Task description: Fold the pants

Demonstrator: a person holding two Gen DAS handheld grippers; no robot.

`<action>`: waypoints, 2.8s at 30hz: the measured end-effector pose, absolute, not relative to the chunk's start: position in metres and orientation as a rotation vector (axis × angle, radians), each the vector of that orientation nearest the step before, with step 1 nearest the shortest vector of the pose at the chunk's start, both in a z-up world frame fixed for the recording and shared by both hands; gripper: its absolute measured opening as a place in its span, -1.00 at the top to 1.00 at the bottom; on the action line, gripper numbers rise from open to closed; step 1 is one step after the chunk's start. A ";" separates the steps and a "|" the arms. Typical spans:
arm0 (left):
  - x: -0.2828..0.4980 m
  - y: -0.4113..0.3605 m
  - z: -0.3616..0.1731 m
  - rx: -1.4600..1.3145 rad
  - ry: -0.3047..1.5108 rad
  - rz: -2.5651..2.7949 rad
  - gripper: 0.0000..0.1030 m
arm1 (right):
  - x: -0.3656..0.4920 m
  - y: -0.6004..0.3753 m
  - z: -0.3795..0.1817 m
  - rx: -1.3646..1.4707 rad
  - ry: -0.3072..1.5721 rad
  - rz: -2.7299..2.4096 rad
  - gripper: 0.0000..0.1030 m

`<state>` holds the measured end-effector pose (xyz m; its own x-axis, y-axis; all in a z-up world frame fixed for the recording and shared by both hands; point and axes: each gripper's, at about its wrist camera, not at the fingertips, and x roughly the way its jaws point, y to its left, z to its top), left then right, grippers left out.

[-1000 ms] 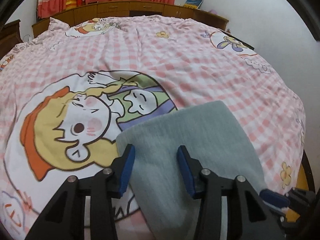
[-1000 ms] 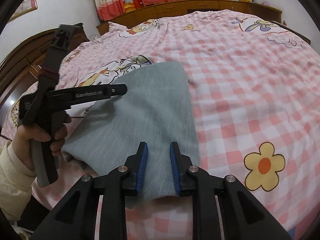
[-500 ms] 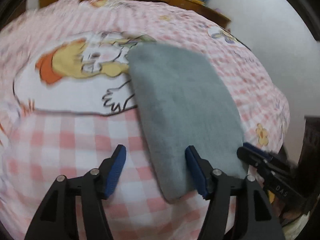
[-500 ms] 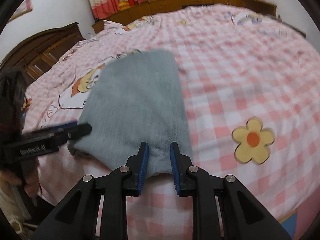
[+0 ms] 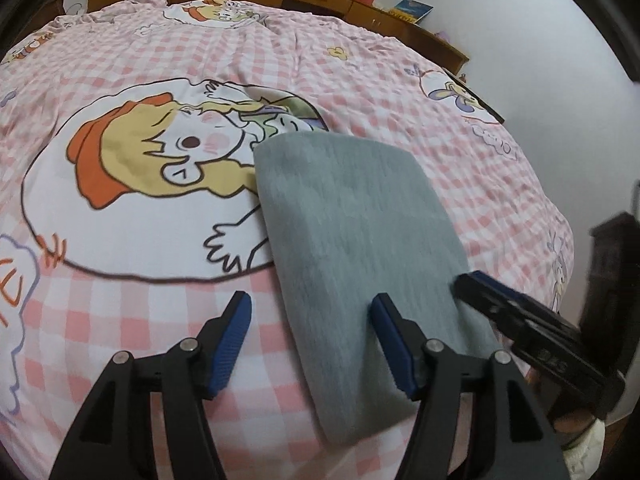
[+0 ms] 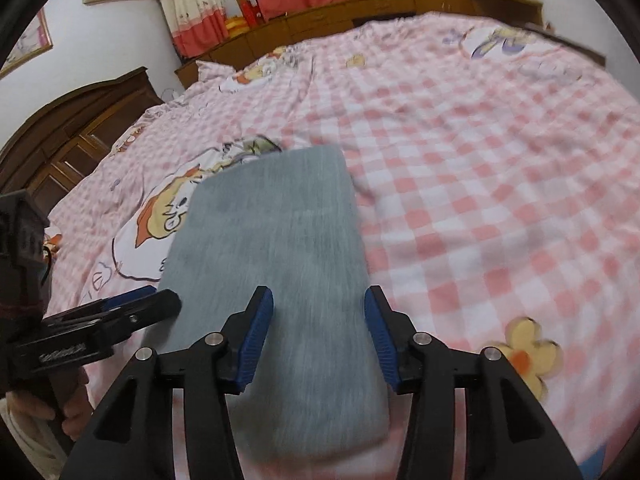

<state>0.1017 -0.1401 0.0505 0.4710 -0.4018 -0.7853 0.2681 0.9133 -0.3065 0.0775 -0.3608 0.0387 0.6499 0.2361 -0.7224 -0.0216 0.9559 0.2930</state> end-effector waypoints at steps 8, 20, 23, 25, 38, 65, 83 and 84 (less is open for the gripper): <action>0.115 -0.148 0.042 -0.131 0.998 -0.422 -0.28 | 0.089 -0.379 0.028 0.365 0.878 0.134 0.05; 0.121 -0.158 0.031 -0.168 0.982 -0.456 -0.08 | 0.106 -0.381 0.004 0.470 0.873 0.221 0.23; 0.120 -0.154 0.037 -0.206 0.972 -0.454 0.21 | 0.105 -0.379 0.006 0.505 0.865 0.246 0.44; 0.119 -0.152 0.041 -0.227 0.964 -0.468 0.39 | 0.099 -0.375 0.012 0.469 0.839 0.252 0.51; 0.106 -0.092 0.117 -0.170 0.819 -0.462 0.55 | 0.091 -0.310 0.076 0.412 0.674 0.357 0.61; 0.109 0.009 0.102 -0.182 0.759 -0.354 -0.06 | 0.125 -0.201 0.067 0.174 0.718 0.330 0.43; 0.074 -0.019 0.065 -0.093 0.862 -0.296 0.12 | 0.093 -0.191 0.033 0.189 0.836 0.431 0.45; 0.071 -0.022 0.065 -0.075 0.855 -0.279 0.12 | 0.092 -0.191 0.031 0.191 0.823 0.433 0.45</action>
<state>0.0714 -0.0216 0.0649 0.6224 -0.2725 -0.7337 0.2128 0.9610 -0.1763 0.0922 -0.1909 0.0312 0.5989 0.4435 -0.6668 -0.2976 0.8963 0.3288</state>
